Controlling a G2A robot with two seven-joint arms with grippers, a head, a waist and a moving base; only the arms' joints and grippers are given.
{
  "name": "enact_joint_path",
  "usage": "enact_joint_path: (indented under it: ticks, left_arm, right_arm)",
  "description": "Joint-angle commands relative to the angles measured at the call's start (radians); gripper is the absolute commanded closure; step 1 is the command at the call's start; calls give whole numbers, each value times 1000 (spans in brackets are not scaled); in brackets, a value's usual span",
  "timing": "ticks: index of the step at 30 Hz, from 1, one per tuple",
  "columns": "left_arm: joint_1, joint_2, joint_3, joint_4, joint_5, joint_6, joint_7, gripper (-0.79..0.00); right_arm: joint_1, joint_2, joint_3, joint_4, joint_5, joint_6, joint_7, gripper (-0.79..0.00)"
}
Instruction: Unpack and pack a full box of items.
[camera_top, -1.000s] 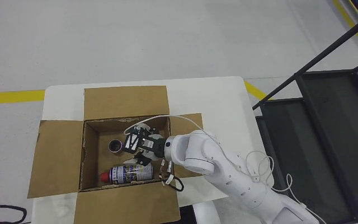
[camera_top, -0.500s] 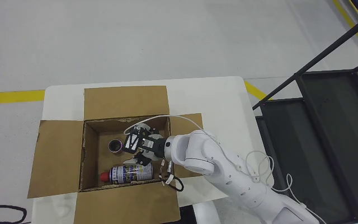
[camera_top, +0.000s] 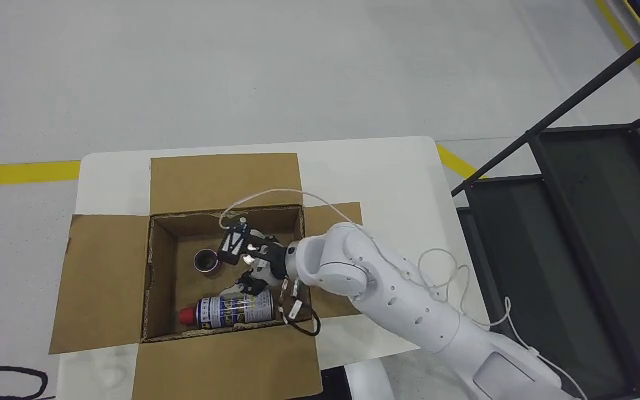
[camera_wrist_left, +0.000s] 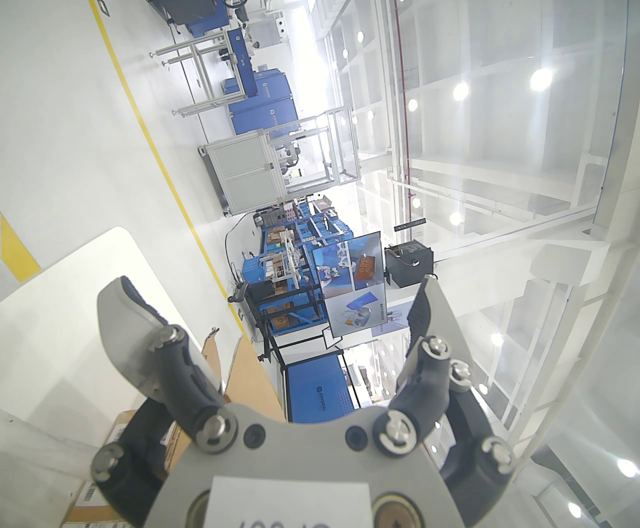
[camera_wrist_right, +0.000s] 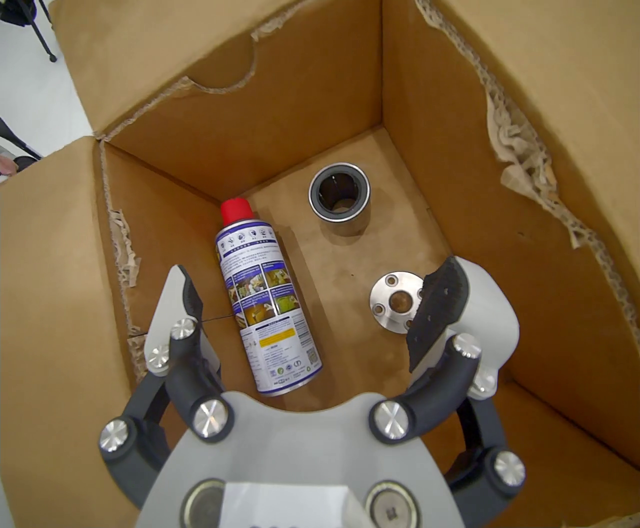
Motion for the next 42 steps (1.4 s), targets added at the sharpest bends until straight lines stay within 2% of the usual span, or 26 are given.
enact_joint_path:
  ticks: [1, 7, 20, 30, 36, 42]
  left_arm:
    - [0, 0, 0, 0, 0, 0, 0, -785]
    - [0, 0, 0, 0, 0, 0, 0, -785]
    - [0, 0, 0, 0, 0, 0, 0, -785]
    - [0, 0, 0, 0, 0, 0, 0, -785]
    - [0, 0, 0, 0, 0, 0, 0, -785]
    - [0, 0, 0, 0, 0, 0, 0, -785]
  right_arm:
    - [13, -6, -15, 15, 1, 38, 17, -785]
    - [73, -35, -82, 89, 2, 166, 109, -785]
    - [173, -95, -181, 210, -69, 390, 221, -785]
    - [243, -153, -239, 326, -73, 451, 220, -757]
    - [245, -172, -242, 374, -60, 443, 190, -763]
    - [247, -185, -243, 404, -67, 433, 178, -693]
